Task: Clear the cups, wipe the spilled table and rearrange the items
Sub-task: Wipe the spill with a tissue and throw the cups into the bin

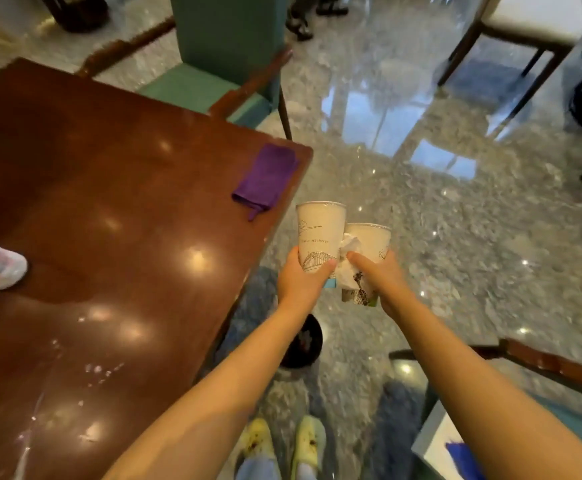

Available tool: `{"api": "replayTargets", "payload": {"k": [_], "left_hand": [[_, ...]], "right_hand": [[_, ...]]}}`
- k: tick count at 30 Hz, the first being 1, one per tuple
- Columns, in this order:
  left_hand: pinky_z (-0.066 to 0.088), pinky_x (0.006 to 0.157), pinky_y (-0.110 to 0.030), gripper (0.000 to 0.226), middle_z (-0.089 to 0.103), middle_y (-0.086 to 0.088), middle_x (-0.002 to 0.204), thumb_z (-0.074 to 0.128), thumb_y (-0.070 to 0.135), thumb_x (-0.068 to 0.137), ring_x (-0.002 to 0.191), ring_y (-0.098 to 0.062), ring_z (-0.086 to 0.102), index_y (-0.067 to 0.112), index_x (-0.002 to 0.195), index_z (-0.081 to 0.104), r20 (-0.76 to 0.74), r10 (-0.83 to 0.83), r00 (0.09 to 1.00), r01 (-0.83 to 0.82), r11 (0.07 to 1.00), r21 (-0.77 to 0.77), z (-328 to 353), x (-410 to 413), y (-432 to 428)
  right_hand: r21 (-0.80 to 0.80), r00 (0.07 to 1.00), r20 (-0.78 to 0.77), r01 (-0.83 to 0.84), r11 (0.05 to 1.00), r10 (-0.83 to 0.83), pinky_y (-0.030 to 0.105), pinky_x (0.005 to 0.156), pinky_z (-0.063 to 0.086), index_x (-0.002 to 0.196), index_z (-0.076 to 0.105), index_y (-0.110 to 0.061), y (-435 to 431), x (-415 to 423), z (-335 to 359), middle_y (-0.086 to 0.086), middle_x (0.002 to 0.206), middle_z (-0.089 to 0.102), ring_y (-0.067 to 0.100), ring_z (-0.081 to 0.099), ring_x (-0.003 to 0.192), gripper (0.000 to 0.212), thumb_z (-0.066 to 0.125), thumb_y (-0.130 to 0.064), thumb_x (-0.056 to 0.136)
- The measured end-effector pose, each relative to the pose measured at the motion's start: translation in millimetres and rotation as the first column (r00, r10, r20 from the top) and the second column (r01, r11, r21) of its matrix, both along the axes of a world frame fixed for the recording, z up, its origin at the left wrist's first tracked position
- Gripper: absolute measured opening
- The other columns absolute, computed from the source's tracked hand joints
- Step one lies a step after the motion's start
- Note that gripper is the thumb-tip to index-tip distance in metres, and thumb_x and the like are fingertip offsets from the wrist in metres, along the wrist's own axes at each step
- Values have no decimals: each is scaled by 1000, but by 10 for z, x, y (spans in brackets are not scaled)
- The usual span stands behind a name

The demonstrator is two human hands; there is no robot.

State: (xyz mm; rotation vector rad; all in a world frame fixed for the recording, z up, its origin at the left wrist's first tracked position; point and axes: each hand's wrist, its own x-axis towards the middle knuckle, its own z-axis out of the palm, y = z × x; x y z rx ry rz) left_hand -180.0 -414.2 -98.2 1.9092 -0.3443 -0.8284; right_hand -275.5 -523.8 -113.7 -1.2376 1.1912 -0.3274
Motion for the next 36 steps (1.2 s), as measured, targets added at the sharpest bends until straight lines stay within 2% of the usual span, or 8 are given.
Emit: {"api": "replayTargets", "payload": {"k": [5, 9, 14, 19, 22, 25, 28, 36], "left_hand": [[42, 65, -20, 52, 54, 6, 102, 70, 35, 78, 89, -11, 54, 18, 122, 48, -108, 12, 994, 1, 992, 123, -879, -251, 113], [41, 60, -15, 51, 58, 3, 105, 72, 32, 78, 91, -12, 56, 16, 121, 51, -149, 26, 989, 9, 973, 230, -1691, -231, 271], [50, 87, -39, 57, 62, -8, 118, 74, 33, 74, 105, -26, 59, 15, 124, 52, -146, 82, 986, -13, 906, 422, -2730, -158, 460], [45, 61, -25, 53, 64, -4, 105, 72, 41, 74, 84, -17, 58, 16, 117, 55, -114, 74, 991, -6, 863, 506, -3619, -114, 629], [39, 55, -22, 49, 64, -2, 100, 70, 45, 75, 79, -15, 55, 16, 112, 57, -66, 34, 997, 9, 829, 560, -3949, -95, 714], [43, 70, -28, 55, 63, -9, 109, 68, 48, 76, 91, -24, 59, 11, 115, 55, -67, 45, 997, 6, 782, 623, -4226, -91, 761], [44, 72, -30, 55, 62, -12, 112, 65, 50, 77, 98, -30, 59, 9, 113, 54, -78, 16, 997, 40, 742, 669, -4384, -84, 798], [50, 86, -39, 48, 58, -15, 121, 52, 43, 88, 106, -34, 57, 8, 121, 47, -112, -29, 993, 101, 692, 715, -4505, 4, 817]], "right_hand": [[96, 993, -118, 17, 995, -5, 47, 86, 56, 125, 48, -4, 115, -248, -921, 16, 116, 64, 29, 66, 101, 59, 74, -19, 75], [149, 983, -186, 41, 988, -13, 39, 83, 55, 128, 43, -5, 290, -249, -1751, 13, 120, 61, 27, 63, 105, 66, 76, -21, 74], [167, 964, -265, 32, 985, 13, 51, 94, 49, 132, 37, -2, 460, -175, -2790, 16, 127, 54, 32, 56, 113, 76, 78, -24, 72], [219, 944, -321, -8, 976, 80, 51, 95, 48, 136, 34, -1, 589, -84, -3696, 20, 133, 50, 35, 54, 117, 79, 76, -26, 74], [188, 895, -414, -97, 977, 168, 42, 93, 48, 135, 34, -3, 644, -40, -4008, 17, 132, 50, 33, 52, 118, 84, 78, -33, 71], [167, 797, -546, -199, 966, 259, 41, 101, 42, 142, 26, -6, 716, 37, -4234, 15, 140, 41, 30, 43, 127, 92, 73, -44, 72], [114, 703, -647, -295, 949, 296, 43, 107, 36, 143, 19, -2, 834, 104, -4337, 18, 143, 35, 33, 36, 132, 93, 65, -50, 78], [90, 668, -658, -389, 917, 348, 43, 102, 36, 148, 7, -6, 954, 207, -4455, 19, 147, 29, 34, 29, 134, 85, 55, -43, 88]]}}
